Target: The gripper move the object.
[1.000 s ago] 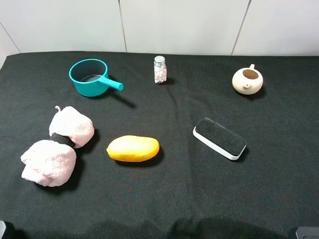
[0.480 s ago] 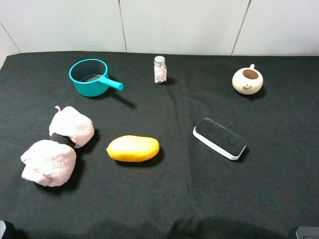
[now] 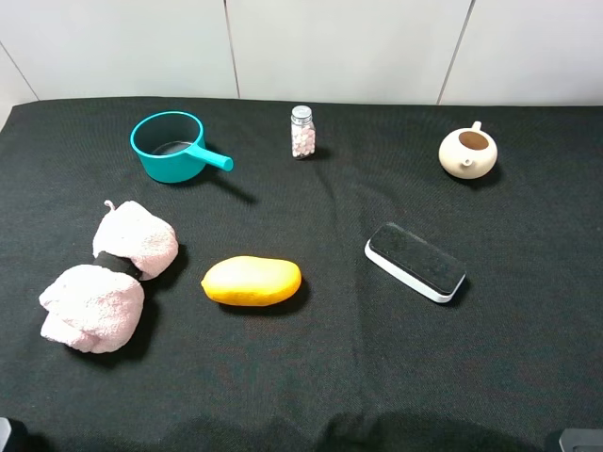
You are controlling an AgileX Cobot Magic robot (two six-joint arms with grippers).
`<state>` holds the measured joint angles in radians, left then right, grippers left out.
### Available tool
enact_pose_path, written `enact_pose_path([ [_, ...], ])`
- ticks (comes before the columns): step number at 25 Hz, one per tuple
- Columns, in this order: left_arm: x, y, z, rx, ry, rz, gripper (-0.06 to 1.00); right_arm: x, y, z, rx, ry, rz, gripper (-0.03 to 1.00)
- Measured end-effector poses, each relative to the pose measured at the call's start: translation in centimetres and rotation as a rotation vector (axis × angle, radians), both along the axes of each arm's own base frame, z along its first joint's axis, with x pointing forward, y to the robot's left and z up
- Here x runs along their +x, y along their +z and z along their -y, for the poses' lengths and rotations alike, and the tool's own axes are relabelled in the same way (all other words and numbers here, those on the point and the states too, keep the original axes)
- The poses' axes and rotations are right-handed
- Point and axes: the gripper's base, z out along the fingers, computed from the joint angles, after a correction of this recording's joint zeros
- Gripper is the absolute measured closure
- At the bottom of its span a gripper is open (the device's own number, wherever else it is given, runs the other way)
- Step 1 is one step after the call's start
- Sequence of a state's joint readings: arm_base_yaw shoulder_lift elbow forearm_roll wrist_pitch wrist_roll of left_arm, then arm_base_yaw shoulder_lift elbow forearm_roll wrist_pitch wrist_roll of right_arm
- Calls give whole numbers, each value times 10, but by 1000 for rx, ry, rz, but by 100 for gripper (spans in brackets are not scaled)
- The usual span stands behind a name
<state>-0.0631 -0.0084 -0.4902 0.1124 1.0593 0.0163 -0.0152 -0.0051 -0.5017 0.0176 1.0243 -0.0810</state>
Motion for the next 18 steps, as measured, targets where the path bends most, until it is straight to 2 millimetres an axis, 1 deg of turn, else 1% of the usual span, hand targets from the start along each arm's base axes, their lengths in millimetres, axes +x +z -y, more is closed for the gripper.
enact_pose_path([
  [18, 0, 0, 0, 0, 0, 0, 18, 0, 1, 2, 53, -48, 8, 27],
])
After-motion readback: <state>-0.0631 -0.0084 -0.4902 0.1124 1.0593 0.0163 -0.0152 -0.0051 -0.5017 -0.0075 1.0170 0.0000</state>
